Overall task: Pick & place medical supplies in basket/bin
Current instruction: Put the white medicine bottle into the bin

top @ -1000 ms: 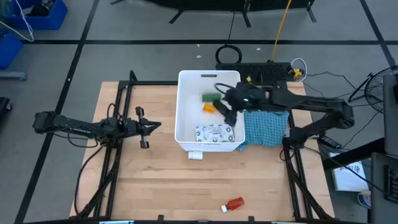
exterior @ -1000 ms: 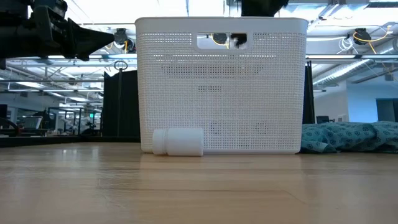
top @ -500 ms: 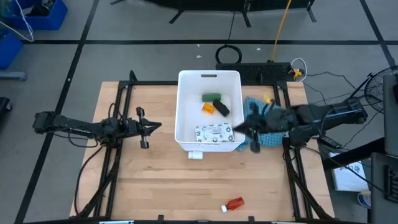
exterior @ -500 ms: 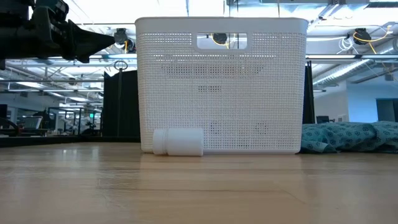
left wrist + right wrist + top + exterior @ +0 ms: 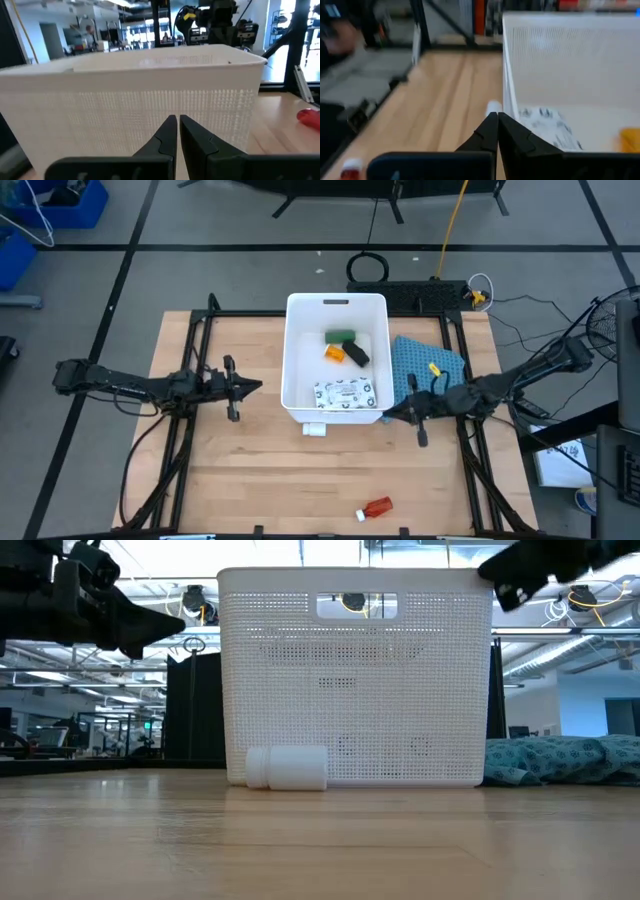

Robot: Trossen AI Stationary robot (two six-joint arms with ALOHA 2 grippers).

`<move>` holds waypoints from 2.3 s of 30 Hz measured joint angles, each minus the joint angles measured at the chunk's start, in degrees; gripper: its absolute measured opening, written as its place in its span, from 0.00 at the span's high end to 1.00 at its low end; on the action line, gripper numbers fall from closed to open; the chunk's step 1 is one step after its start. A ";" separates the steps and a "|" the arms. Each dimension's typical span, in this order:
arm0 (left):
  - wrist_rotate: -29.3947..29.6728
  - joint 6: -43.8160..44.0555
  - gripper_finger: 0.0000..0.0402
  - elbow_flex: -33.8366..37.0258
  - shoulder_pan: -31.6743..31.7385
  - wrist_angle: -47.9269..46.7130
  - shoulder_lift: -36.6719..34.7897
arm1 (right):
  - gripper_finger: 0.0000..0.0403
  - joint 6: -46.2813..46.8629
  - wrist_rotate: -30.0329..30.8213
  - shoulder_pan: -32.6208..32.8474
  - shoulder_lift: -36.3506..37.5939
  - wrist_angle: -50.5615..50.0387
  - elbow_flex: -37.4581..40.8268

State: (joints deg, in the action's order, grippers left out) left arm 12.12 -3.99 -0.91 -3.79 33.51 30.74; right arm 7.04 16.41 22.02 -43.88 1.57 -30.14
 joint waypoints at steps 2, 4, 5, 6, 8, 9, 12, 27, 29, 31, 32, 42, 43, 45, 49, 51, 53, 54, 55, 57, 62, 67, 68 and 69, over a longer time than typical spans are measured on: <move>0.00 1.81 0.94 0.00 0.01 -0.18 0.00 | 1.00 -1.34 0.04 0.14 1.75 10.34 6.25; 0.10 2.65 0.94 0.00 0.00 -0.34 0.00 | 1.00 -3.18 0.05 0.27 2.38 19.82 12.17; 0.82 2.57 0.94 0.00 0.00 -0.26 0.00 | 1.00 -3.72 -0.12 0.28 2.36 23.70 14.98; 2.26 2.30 0.94 0.00 0.00 0.09 0.00 | 1.00 -3.97 -0.18 0.28 2.32 26.66 17.78; 6.18 2.65 0.94 0.00 0.02 1.58 -0.02 | 1.00 -3.91 -1.71 0.19 2.30 32.27 22.89; 7.95 2.89 0.94 0.00 0.02 2.30 -0.02 | 1.00 -3.86 -2.58 0.22 2.35 34.97 25.23; 10.80 3.54 0.94 0.00 0.02 2.79 -0.01 | 1.00 -3.90 -3.20 0.24 3.28 41.20 28.87; 24.42 0.19 0.94 -31.36 -13.82 -33.52 11.95 | 1.00 -12.66 -13.51 -0.25 10.33 41.41 28.82; 27.35 0.88 0.94 -37.81 -17.95 -41.07 17.39 | 1.00 -12.65 -13.51 -0.66 11.06 40.82 28.82; 31.96 2.40 0.94 -43.41 -22.24 -47.01 23.31 | 1.00 -12.21 -13.51 -1.01 11.45 40.57 28.86; 34.56 3.11 0.94 -46.03 -24.16 -50.18 26.11 | 1.00 -11.96 -13.51 -1.15 11.62 40.24 28.86; 42.93 5.19 0.96 -68.81 -36.51 -59.61 50.54 | 1.00 -13.12 -13.54 -1.38 11.91 40.69 28.91; 43.43 5.34 0.97 -70.90 -36.96 -61.17 52.90 | 1.00 -14.02 -13.54 -1.38 11.91 40.69 28.91; 43.52 6.61 0.99 -74.54 -37.47 -65.16 56.86 | 1.00 -16.16 -13.54 -1.39 12.08 40.51 28.91; 43.60 10.46 0.98 -79.28 -38.03 -72.00 60.88 | 1.00 -17.58 -13.53 -1.74 15.40 38.23 28.93; 43.71 12.03 0.97 -79.57 -38.10 -73.30 60.75 | 1.00 -17.32 -13.54 -2.58 18.14 35.77 28.93; 43.60 13.97 0.98 -79.01 -38.10 -74.90 59.78 | 1.00 -16.84 -13.51 -3.35 22.06 31.26 28.93; 43.62 15.33 0.99 -78.76 -38.08 -75.59 59.31 | 1.00 -16.39 -13.40 -3.69 24.16 28.81 28.91; 43.65 16.61 0.99 -78.58 -37.97 -76.18 59.00 | 1.00 -15.54 -13.47 -3.89 26.16 26.71 28.91; 43.46 18.70 0.99 -78.50 -37.96 -77.48 58.77 | 1.00 -14.99 -13.52 -4.04 30.20 22.96 28.92; 41.14 19.34 0.99 -78.47 -36.98 -77.70 60.47 | 1.00 -16.00 -13.55 -4.04 38.86 16.32 28.93; 37.18 16.89 0.99 -78.42 -34.85 -73.84 64.33 | 1.00 -17.08 -13.45 -4.04 43.78 12.47 28.93; 35.52 15.39 0.99 -78.42 -34.39 -72.18 65.62 | 1.00 -17.31 -13.37 -4.04 43.78 11.98 28.93; 33.92 13.49 0.99 -78.42 -34.10 -70.36 67.06 | 1.00 -17.38 -13.21 -4.07 43.69 11.99 28.93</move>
State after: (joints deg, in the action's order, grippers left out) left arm 46.03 9.49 -79.33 -37.88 -36.85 97.80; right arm -10.34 3.20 17.96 -0.18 13.56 -1.21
